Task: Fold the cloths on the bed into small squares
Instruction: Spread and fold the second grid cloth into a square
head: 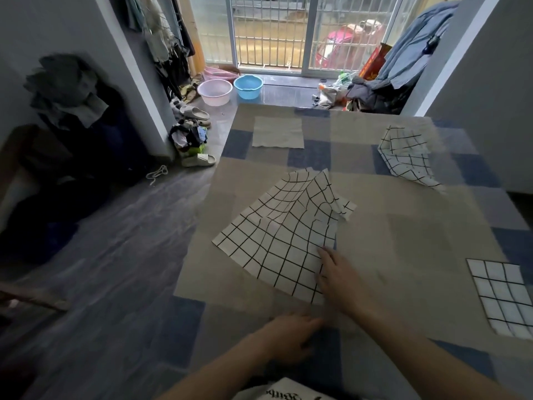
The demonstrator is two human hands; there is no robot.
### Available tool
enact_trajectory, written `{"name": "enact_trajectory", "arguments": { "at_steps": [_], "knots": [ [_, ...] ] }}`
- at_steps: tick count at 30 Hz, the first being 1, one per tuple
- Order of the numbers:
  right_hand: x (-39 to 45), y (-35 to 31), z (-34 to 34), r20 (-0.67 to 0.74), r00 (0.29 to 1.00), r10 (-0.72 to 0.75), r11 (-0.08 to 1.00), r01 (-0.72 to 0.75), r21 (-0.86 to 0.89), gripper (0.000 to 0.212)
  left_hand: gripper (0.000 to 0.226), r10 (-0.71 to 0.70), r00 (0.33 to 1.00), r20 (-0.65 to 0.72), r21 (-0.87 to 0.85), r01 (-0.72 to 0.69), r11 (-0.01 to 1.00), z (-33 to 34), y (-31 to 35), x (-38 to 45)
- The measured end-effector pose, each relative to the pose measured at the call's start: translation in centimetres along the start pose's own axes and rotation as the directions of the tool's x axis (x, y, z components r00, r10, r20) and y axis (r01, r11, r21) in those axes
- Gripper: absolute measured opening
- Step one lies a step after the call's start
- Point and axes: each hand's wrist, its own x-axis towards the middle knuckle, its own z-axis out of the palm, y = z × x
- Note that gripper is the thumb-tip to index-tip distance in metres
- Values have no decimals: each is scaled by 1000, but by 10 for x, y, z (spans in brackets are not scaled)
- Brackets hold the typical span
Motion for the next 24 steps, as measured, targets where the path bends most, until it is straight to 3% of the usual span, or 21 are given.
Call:
{"name": "enact_trajectory", "arguments": {
  "at_steps": [3, 5, 9, 15, 18, 20, 24],
  "knots": [
    [0, 2, 9, 212, 977, -32, 982, 71, -176, 62, 48, -102, 972, -214, -137, 73, 988, -8, -26, -13],
    [-2, 0, 15, 297, 955, 3, 975, 63, -215, 63, 50, -204, 906, -372, -141, 163, 977, -18, -53, -22],
    [-6, -5, 23, 207, 978, 14, 978, 30, -206, 56, 48, -297, 838, -457, -69, 300, 951, -50, -104, -36],
    [-26, -11, 26, 133, 990, -40, 960, 75, -270, 49, 51, -340, 861, -379, 22, 375, 927, -91, -132, -21],
    [-41, -9, 32, 191, 979, -68, 977, 104, -184, 34, 54, -290, 899, -327, 63, 327, 943, -86, -129, 1],
    [-47, -5, 32, 217, 976, -16, 994, 40, -106, 39, 56, -288, 920, -265, 74, 317, 946, -78, -128, 14],
    [-50, 5, 23, 90, 996, -8, 1000, 11, -28, 28, 60, -324, 942, -88, 168, 335, 927, -61, -130, 24]
  ]
}}
